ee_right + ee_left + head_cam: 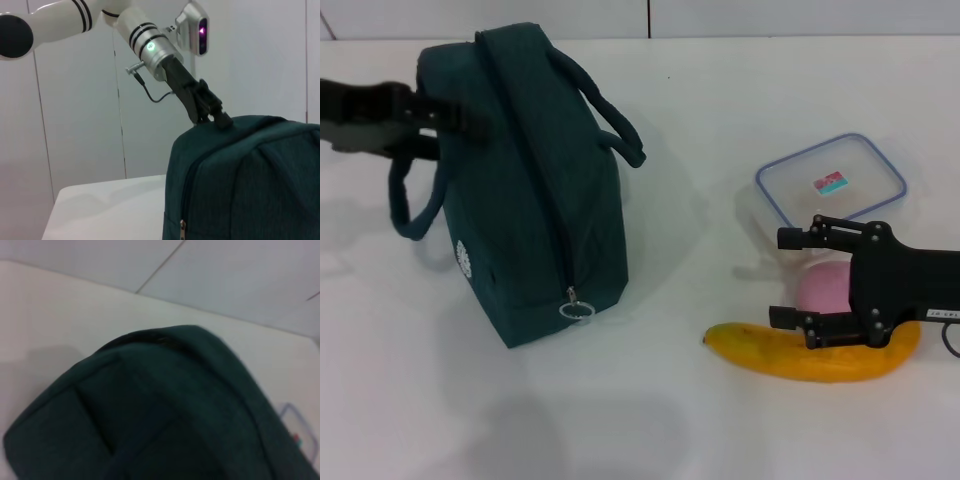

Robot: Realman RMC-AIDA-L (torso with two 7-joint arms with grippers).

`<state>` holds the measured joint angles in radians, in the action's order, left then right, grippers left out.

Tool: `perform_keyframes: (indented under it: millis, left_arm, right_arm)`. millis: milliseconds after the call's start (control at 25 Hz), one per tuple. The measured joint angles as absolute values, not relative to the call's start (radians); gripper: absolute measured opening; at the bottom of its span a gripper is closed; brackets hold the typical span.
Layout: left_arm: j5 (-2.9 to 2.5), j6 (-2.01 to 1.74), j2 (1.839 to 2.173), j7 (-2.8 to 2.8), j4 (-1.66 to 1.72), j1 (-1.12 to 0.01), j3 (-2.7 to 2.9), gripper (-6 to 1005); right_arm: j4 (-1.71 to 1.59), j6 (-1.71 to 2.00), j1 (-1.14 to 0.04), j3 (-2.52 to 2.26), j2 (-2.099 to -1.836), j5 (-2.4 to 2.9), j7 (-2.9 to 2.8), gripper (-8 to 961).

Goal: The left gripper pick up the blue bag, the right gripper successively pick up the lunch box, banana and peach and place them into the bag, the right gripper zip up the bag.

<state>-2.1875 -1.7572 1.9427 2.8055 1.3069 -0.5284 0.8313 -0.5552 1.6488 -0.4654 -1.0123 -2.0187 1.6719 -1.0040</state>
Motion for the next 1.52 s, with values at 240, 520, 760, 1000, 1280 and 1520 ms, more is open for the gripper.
perform_keyframes:
  millis: [240,520,760,1000,1280,1520]
  left_arm:
    - [-2.3,-1.741,1.97,2.813,1.285,-0.558,0.83,854]
    - [-2.314,-1.732,1.984,2.761,1.268,-0.563,0.834,785]
    - [-2.304,-1.739,1.985,2.764,1.25,-0.563,0.831,578]
    - [-2.284,-1.757,1.997,2.764,1.249,-0.553,0.832,234]
    - [-2.178,-1.787,2.004,2.765,1.249,-0.523,0.831,48]
    - [-2.113,-1.803,2.029,2.783,1.247,-0.486,0.834,43]
  right_arm:
    - [-0.544,1.649,-0.467,-1.012,-2.019,1.672,-1.003,834]
    - [-0.542,1.65,-0.459,-1.012,-2.019,1.667,-1.003,833]
    - [-0.533,1.655,-0.455,-1.011,-2.016,1.65,-1.003,832]
    - [-0.536,1.655,-0.441,-1.01,-2.015,1.639,-1.004,832]
    - [-0.538,1.654,-0.423,-0.941,-2.007,1.622,-1.028,831]
    - [-0.541,1.649,-0.403,-0.864,-1.991,1.624,-1.067,830]
